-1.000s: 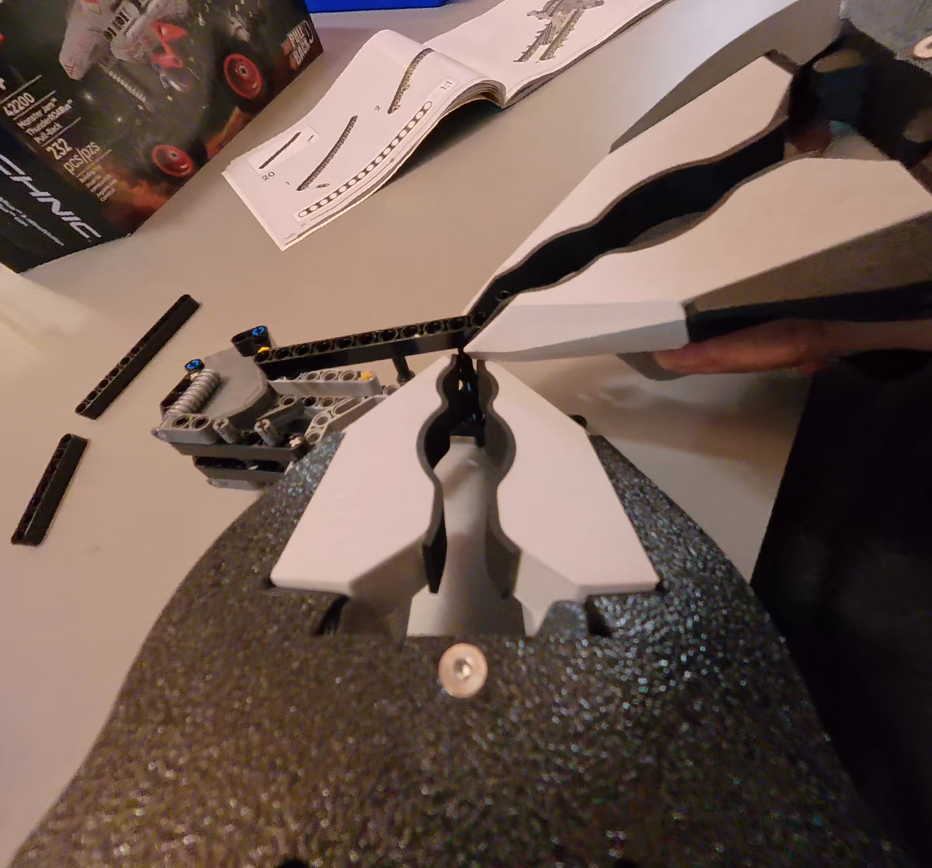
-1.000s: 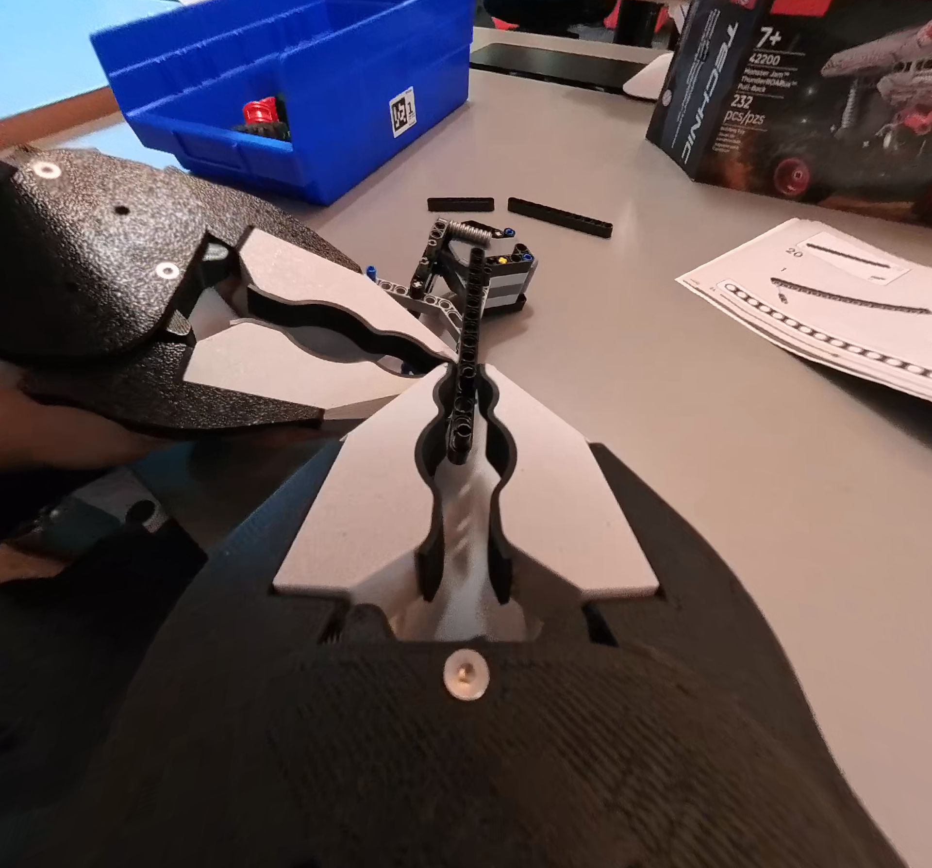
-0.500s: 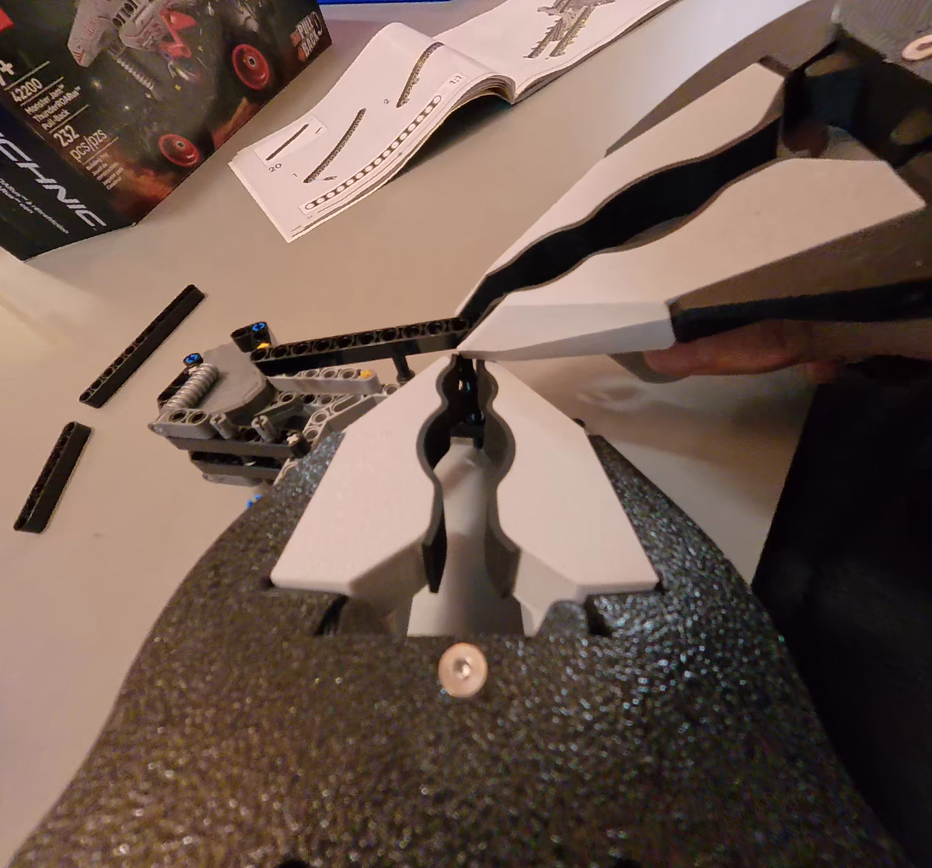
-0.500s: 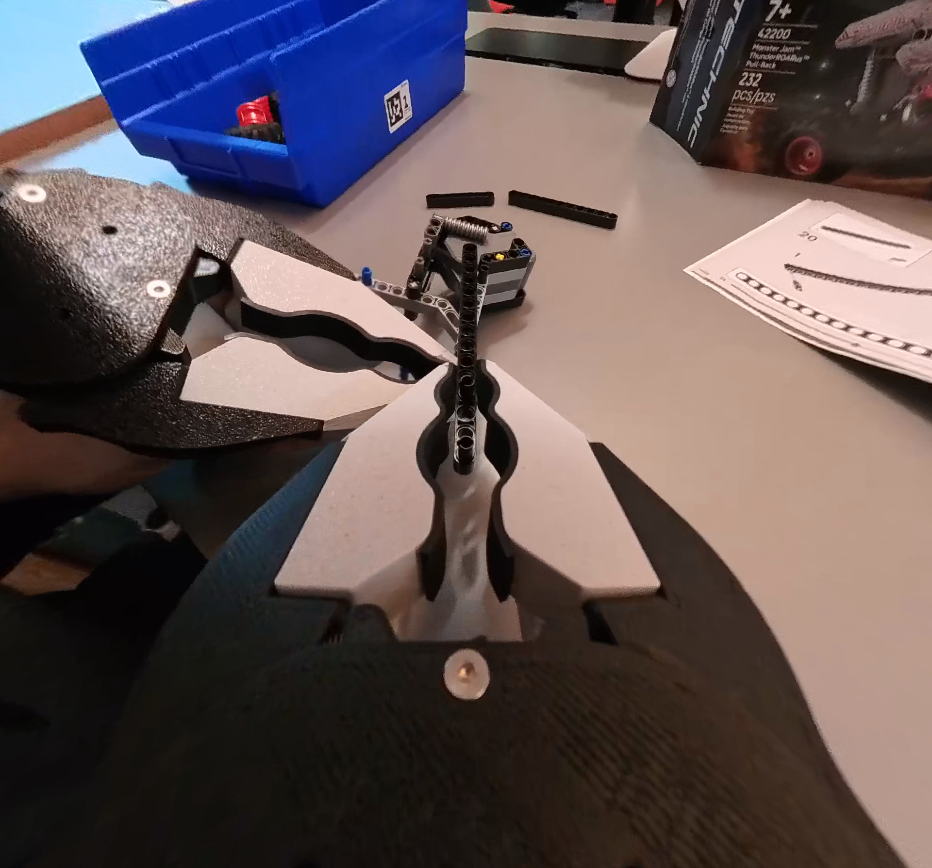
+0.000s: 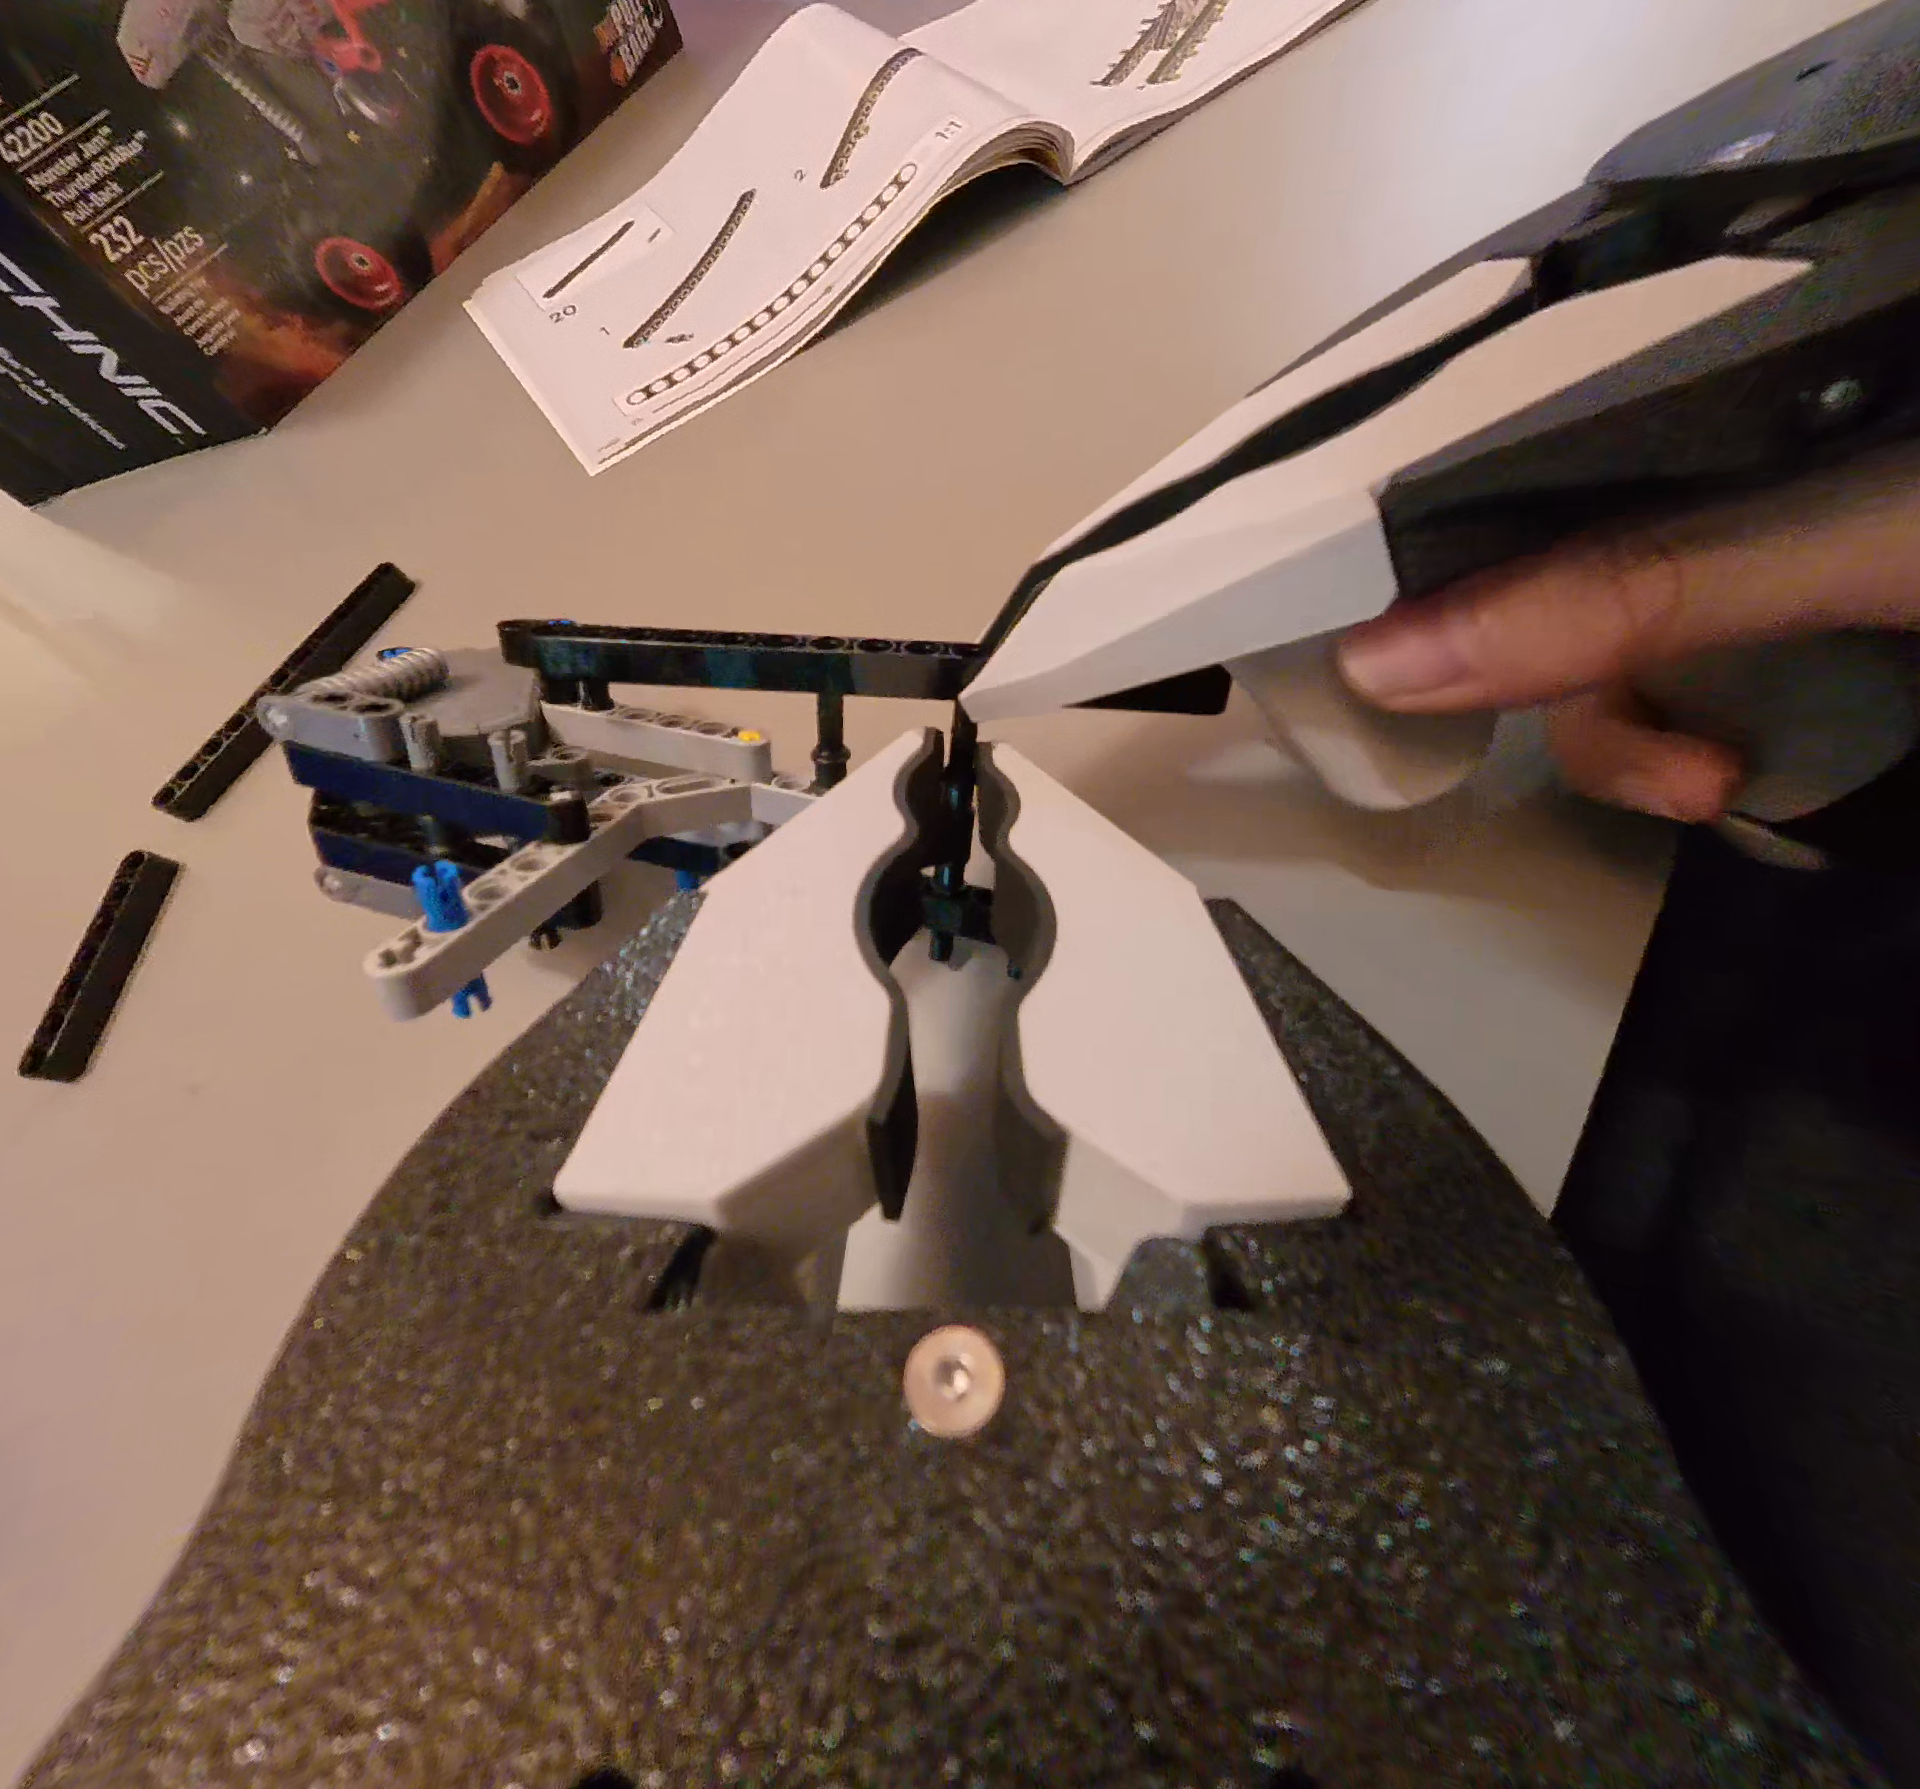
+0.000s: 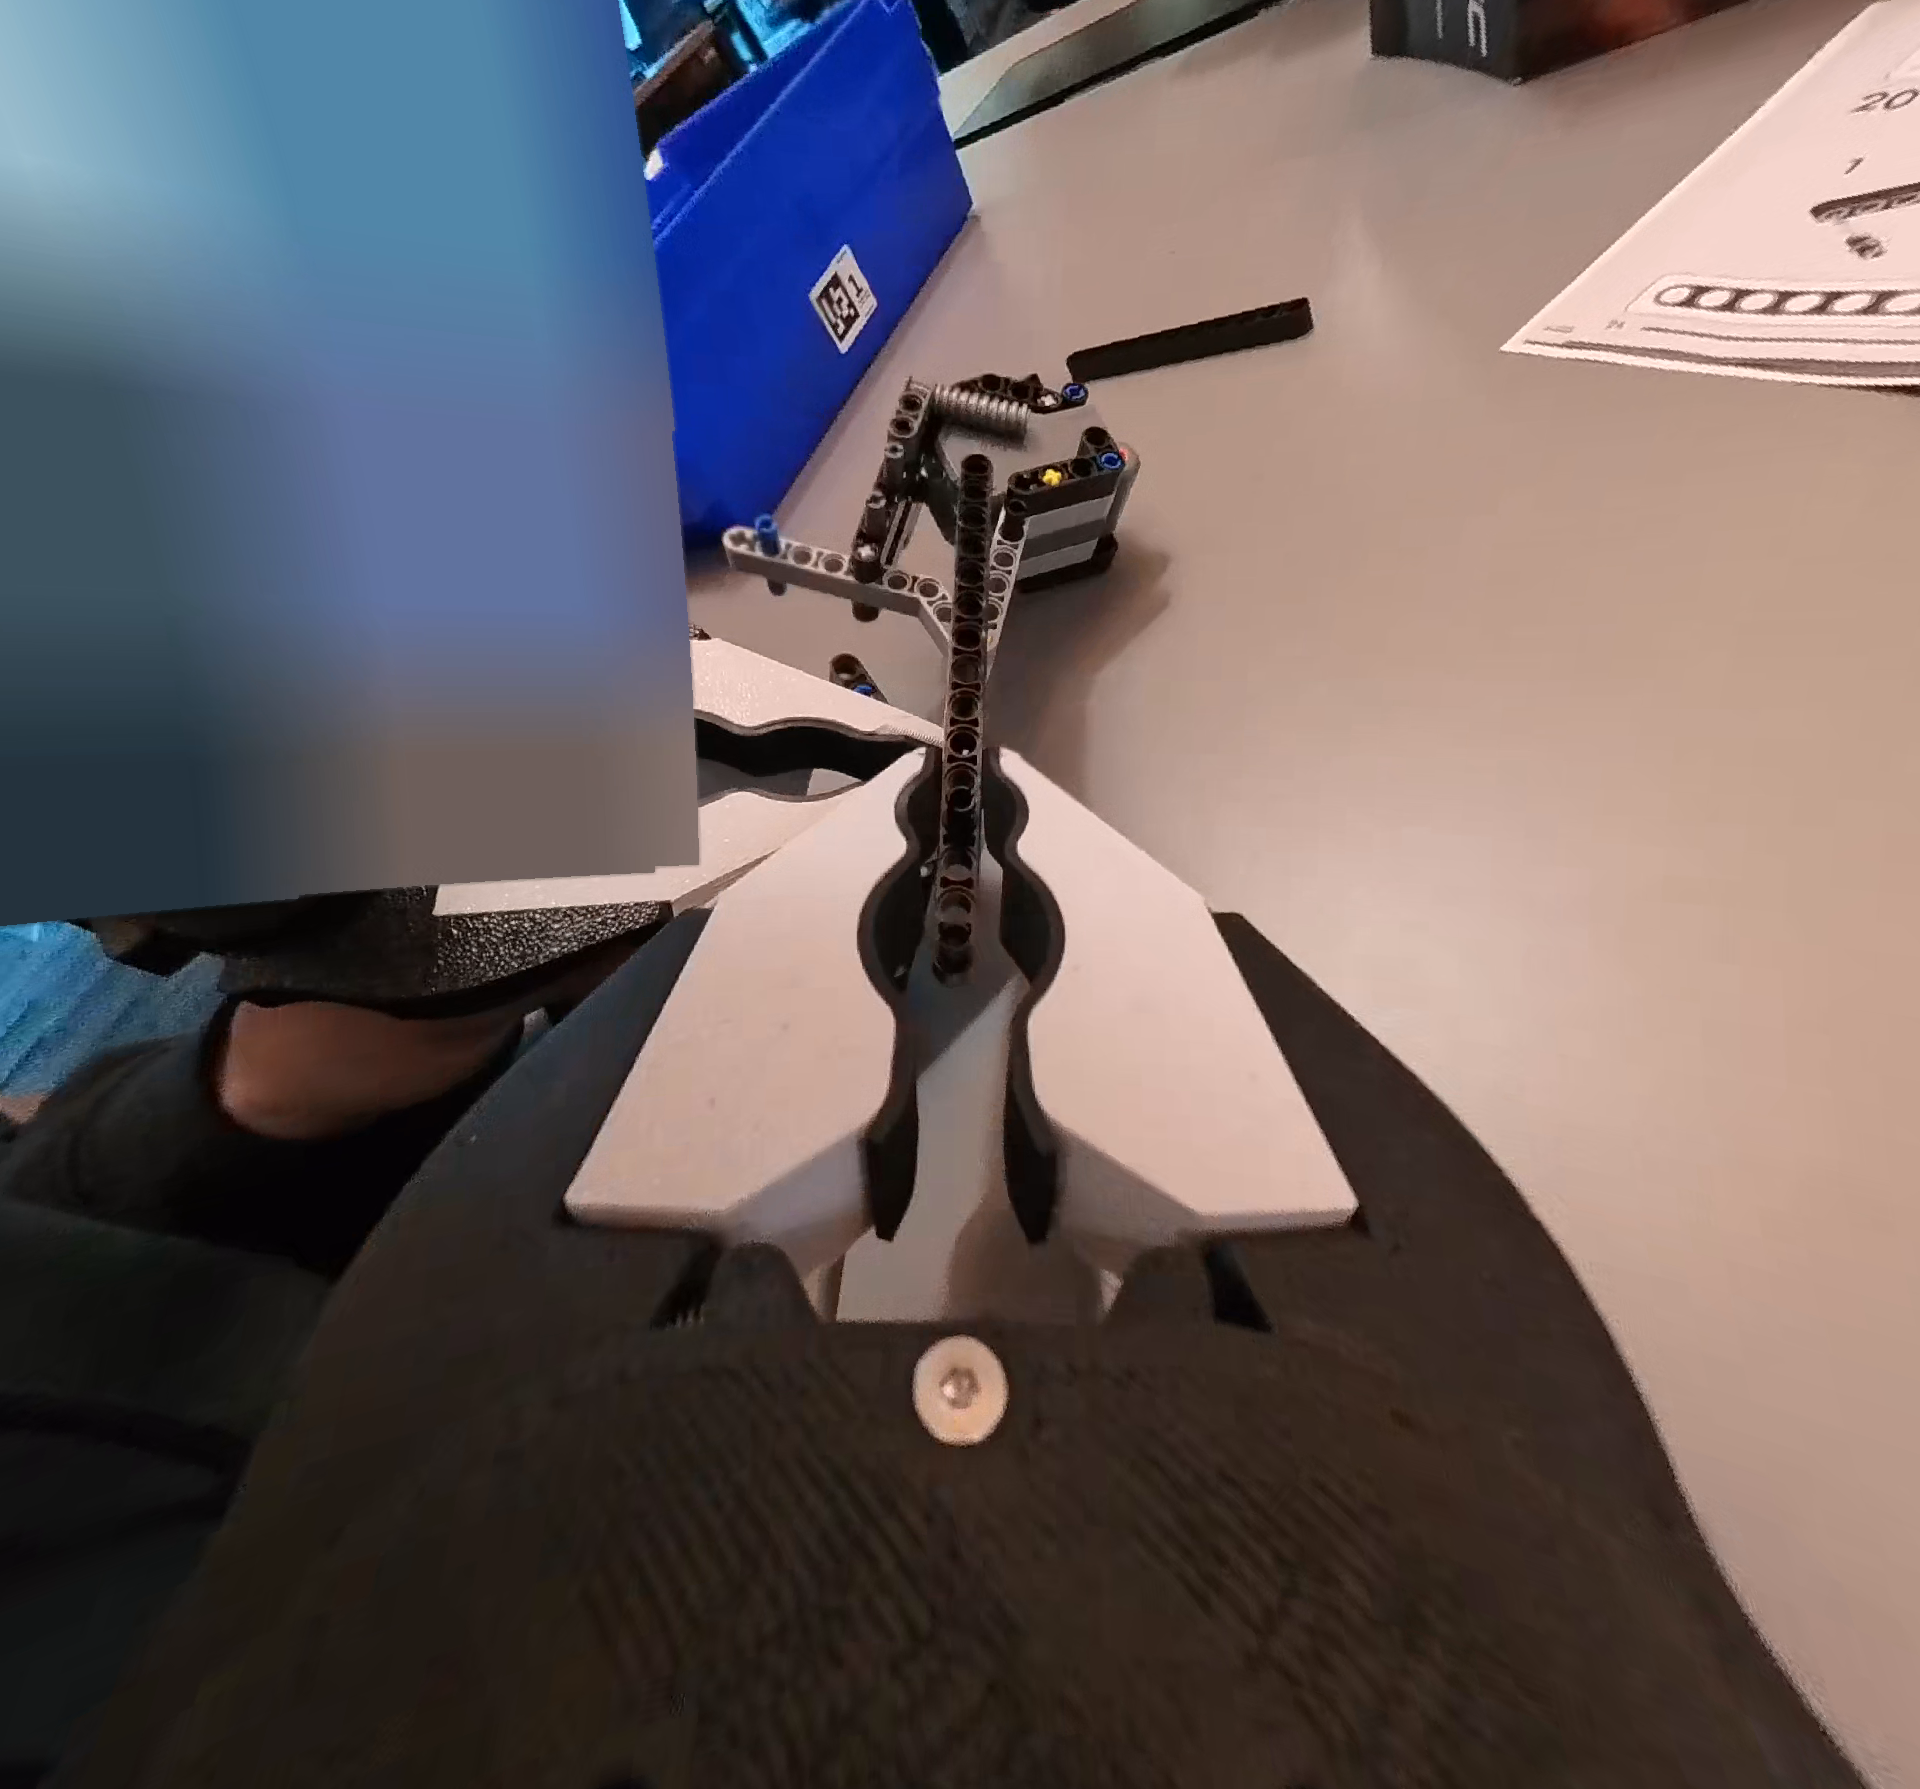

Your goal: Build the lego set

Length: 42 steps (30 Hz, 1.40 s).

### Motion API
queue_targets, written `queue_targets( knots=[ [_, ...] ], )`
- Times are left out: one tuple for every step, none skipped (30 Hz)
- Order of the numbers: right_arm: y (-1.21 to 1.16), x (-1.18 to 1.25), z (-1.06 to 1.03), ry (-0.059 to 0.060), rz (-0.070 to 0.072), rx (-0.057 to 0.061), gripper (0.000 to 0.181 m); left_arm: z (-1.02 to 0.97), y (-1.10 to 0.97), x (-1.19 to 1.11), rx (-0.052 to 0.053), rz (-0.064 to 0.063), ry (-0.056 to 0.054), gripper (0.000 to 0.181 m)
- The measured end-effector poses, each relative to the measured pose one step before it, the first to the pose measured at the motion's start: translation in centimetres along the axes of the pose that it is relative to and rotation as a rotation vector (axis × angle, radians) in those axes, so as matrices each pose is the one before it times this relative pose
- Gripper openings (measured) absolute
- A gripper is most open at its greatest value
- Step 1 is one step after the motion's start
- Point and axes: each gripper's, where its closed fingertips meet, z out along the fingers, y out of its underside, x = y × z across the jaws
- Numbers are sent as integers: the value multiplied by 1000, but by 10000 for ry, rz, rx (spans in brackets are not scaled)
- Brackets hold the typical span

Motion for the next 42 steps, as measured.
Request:
queue_targets(
  knots=[
    [243,-17,15,-19,-176,-172,6,22,-10,14,-3,77,-48,3],
    [91,5,12,69,-230,-99,6,23,11,10,-10,64,-38,3],
    [-38,44,-33,142,-344,-70,7,25,0,10,-2,38,-11,3],
    [-14,61,-1,135,-453,-184,8,33,6,7,-12,1,16,3],
    [-65,109,-46,131,-452,-205,11,16,-4,2,3,-8,28,3],
    [-156,188,-96,119,-450,-185,18,16,-2,-6,3,1,37,3],
    [-229,138,-149,15,-373,-146,24,40,-4,4,-3,24,35,3],
    [-263,-119,-192,-220,-200,-101,17,50,-10,2,-3,89,21,4],
    [-220,-252,-164,-376,29,-63,7,80,-1,29,-6,125,21,3],
    [9,-27,-27,-313,266,-119,6,92,-5,49,-14,145,32,3],
    [290,229,79,-233,277,-213,4,122,9,60,-30,172,39,3],
    [349,412,52,-157,227,-232,0,126,62,78,-62,202,46,4],
    [-14,308,-113,-208,309,-41,0,109,-23,54,4,241,31,4],
    [-54,290,-107,-175,400,-5,2,115,-42,42,1,211,38,4],
    [140,330,-69,-132,338,-84,6,134,-26,46,-7,150,62,4],
    [129,272,-122,-140,306,-95,14,158,-38,8,-20,65,63,4],
    [-79,200,-218,-134,367,76,20,146,-55,30,-11,72,74,4],
    [-88,-21,-251,-289,339,40,21,177,34,61,-55,77,88,4],
    [-132,-110,-266,-333,311,-8,22,158,128,41,-122,46,55,4],
    [-239,55,-233,-167,136,32,23,133,97,45,-92,86,6,4],
    [-55,170,-86,-46,-140,-90,23,80,29,21,-45,121,-38,4],
    [316,247,92,-5,-176,-321,25,73,4,14,-21,127,-54,4],
    [540,441,208,122,-159,-457,26,61,10,18,-28,92,-30,4],
    [679,465,280,139,-183,-551,27,62,43,50,-43,60,17,4],
    [498,102,335,-88,-156,-415,26,46,26,41,-25,43,26,4],
    [269,-91,371,-283,-6,-224,22,21,6,9,-2,49,20,4],
    [66,-260,279,-481,145,-129,14,33,10,24,6,82,37,4],
    [-168,-161,143,-433,229,-6,9,25,-13,9,18,113,32,4],
    [-89,19,89,-297,160,-60,8,24,26,-73,9,111,-19,3],
    [-31,-21,34,-271,125,-87,8,-4,9,-63,36,136,-2,3],
    [-7,-49,-3,-250,108,-86,8,-17,-15,-20,51,87,32,4],
    [5,-11,4,-185,142,-59,7,-1,7,-5,9,-32,46,4],
    [-16,46,35,-121,152,-16,7,22,9,-35,-8,7,8,4],
    [-81,14,49,-118,170,52,7,8,6,-71,19,111,-34,4],
    [-93,19,66,-106,238,112,6,9,33,-95,13,99,-41,4],
    [-117,-29,78,-114,288,183,6,-26,28,-90,6,-9,-9,3],
    [-112,-101,6,-120,194,162,6,-52,-35,-60,61,-40,47,3],
    [-40,-55,3,6,23,119,6,-23,-36,-21,39,-73,86,3],
    [-81,38,56,124,32,150,6,13,5,-77,15,-6,28,3],
    [-135,61,74,141,42,183,6,35,29,-156,11,120,-72,3],
    [-48,42,41,72,16,80,6,22,20,-121,16,170,-84,3],
    [-44,-38,6,-62,79,36,6,-18,-33,-72,41,96,-76,3]
  ],
)
